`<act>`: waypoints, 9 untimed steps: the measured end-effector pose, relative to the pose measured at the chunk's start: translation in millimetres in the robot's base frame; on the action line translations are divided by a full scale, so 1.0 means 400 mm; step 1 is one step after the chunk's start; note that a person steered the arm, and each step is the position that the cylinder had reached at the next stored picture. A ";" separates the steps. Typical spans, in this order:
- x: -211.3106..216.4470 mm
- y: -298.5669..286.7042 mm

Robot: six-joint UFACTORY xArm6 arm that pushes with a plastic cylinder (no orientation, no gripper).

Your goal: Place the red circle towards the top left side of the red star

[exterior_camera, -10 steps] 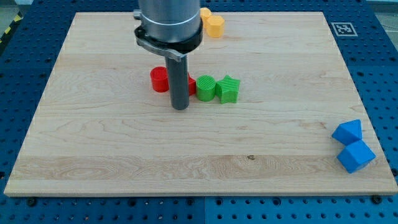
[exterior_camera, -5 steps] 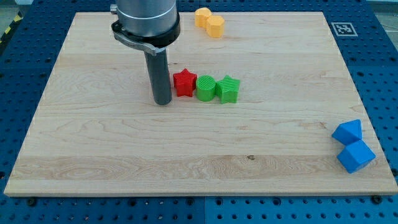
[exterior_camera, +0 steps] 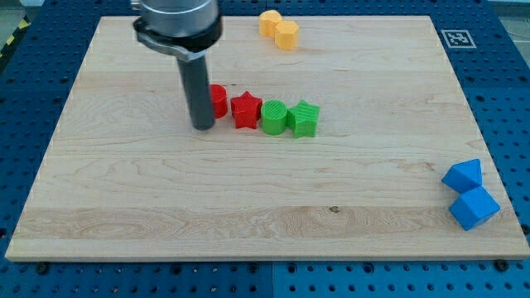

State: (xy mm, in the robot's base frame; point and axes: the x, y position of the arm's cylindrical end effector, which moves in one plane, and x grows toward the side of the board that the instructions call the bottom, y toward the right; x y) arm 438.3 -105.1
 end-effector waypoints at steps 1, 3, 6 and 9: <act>-0.022 -0.064; -0.028 -0.014; -0.034 0.007; -0.034 0.040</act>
